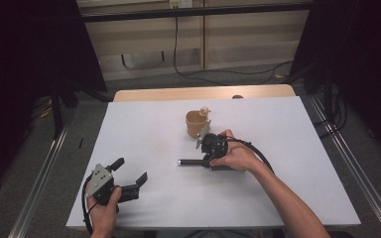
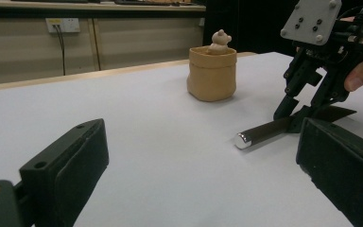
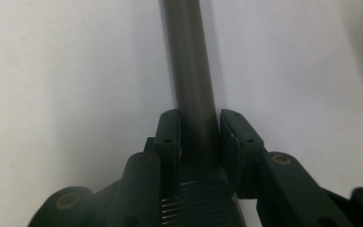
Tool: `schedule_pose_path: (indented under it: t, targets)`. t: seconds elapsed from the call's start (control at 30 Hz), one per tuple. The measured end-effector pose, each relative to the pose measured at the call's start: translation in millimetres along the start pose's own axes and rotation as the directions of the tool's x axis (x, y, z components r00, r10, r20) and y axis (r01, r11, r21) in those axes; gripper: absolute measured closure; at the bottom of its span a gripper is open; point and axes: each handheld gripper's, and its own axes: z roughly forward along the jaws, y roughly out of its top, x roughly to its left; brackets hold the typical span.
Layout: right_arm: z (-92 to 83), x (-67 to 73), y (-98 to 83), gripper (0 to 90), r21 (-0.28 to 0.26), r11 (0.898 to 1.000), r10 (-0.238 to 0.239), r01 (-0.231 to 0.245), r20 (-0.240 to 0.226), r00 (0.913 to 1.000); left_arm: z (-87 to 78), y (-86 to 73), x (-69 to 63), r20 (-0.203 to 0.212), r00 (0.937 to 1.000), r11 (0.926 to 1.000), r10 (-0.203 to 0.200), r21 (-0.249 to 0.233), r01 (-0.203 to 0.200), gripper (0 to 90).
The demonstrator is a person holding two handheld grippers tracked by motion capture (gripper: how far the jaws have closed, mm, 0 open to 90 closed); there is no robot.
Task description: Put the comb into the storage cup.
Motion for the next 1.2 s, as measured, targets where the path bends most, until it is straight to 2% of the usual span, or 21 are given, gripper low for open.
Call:
schedule_pose_path:
  t: [0.17,0.57,0.87,1.2]
  targets:
    - [-0.3,-0.5,2.4,71.0,0.015,1.000,0.009,-0.009,-0.001,1.0000,-0.3,0.3,0.8,-0.002,1.0000,1.0000,0.003,-0.003,-0.003,3.3]
    - [-3.2,-3.8,-1.1,72.2,-0.007,0.999,0.045,-0.045,-0.013,0.9989,-1.3,0.1,1.6,-0.005,1.0000,1.0000,0.001,-0.002,-0.001,3.3]
    - [-20.0,-6.0,-8.9,72.7,-0.070,0.994,0.088,-0.088,0.000,0.9961,-1.1,0.2,1.2,-0.004,1.0000,1.0000,0.000,-0.003,0.000,3.3]
    - [-36.9,-6.7,-15.4,72.8,-0.121,0.987,0.110,-0.109,0.004,0.9939,-1.5,0.3,1.4,-0.003,1.0000,1.0000,0.002,-0.003,-0.002,3.3]
